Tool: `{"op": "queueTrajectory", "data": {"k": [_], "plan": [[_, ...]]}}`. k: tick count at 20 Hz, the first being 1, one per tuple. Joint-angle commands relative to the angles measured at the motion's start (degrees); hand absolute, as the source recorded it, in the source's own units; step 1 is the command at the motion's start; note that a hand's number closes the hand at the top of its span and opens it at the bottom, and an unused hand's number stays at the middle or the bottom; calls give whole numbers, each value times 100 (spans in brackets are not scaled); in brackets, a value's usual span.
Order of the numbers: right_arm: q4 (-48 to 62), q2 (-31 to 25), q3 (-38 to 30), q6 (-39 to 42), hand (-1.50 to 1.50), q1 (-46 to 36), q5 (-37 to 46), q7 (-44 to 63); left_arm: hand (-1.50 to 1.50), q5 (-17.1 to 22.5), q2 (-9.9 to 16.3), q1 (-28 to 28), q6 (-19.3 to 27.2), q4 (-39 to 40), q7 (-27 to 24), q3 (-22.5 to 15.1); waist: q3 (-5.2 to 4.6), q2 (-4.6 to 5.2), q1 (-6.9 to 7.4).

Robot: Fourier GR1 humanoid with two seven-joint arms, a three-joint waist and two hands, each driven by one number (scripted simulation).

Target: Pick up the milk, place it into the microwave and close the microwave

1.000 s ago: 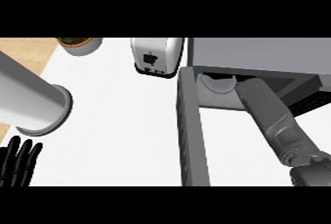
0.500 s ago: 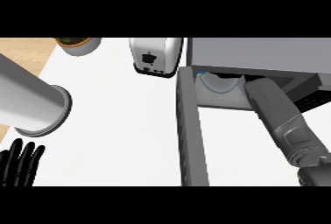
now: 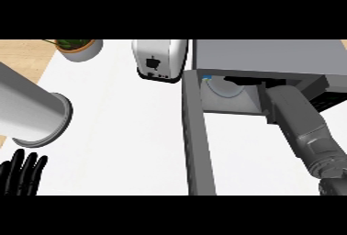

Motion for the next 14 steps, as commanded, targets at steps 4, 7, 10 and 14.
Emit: {"op": "queueTrajectory", "data": {"k": [4,7,10,14], "plan": [[-216,-139,-264,792,-150,654,-343,-573,-150,161,9,160,-31,-390,290,-58,-20,-125,-206],[-298,223,-139,1092,-150,740,-312,-582,-150,48,4,-182,17,-155,313,9,-23,-138,-259],[-385,30,-171,1420,-150,999,-396,-566,-150,175,-22,388,-142,66,-353,-64,-31,-178,-256],[-417,355,-124,1210,-150,1466,-398,-588,-150,-382,-217,213,227,-116,-32,-586,-26,-194,-349]]}}
